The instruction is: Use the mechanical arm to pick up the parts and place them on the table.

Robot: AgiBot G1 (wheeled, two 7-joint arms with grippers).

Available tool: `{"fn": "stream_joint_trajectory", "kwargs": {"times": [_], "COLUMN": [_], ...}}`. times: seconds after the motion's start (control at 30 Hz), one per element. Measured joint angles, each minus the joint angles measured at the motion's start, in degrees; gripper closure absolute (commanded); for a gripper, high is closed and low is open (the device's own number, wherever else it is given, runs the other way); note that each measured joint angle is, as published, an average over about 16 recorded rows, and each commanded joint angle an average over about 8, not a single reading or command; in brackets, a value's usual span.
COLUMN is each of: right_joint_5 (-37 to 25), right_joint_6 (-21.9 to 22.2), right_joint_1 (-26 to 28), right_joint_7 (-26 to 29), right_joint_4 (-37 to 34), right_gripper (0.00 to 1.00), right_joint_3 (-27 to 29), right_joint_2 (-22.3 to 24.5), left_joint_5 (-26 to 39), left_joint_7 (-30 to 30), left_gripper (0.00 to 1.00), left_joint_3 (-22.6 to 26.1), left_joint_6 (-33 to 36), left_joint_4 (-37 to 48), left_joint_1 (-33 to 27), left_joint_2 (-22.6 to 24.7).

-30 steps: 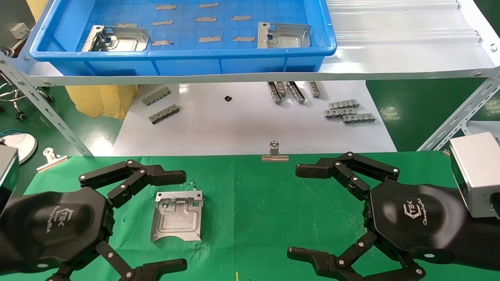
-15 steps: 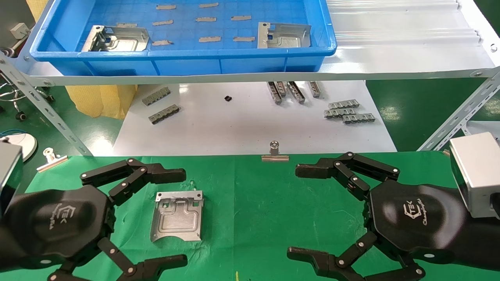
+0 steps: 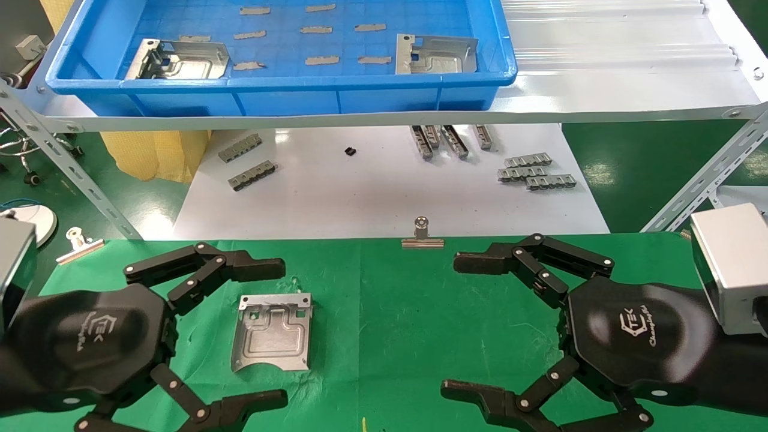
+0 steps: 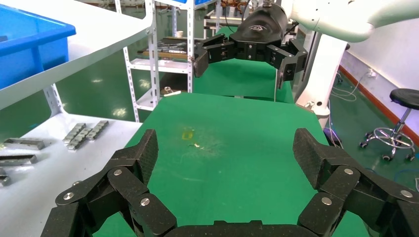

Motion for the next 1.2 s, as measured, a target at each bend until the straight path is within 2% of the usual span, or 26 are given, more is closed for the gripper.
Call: {"fn": "stream_joint_trajectory", "kwargs": {"times": [1.2], "right_joint_5": [0.0], "right_joint_6": [0.0], "right_joint_1": [0.0], "right_joint_7": [0.0], "right_joint_4": [0.0], "right_gripper": [0.0], "right_joint_3": [0.0], "right_joint_2": [0.0], "left_joint_5": [0.06], "left_joint_7": [0.07], "left_gripper": [0.0], "left_joint_3": [0.08], "left_joint_6": [0.01], "left_joint_4": [0.15], "left_joint_1": [-0.08], "left_joint_2": [0.06]}}
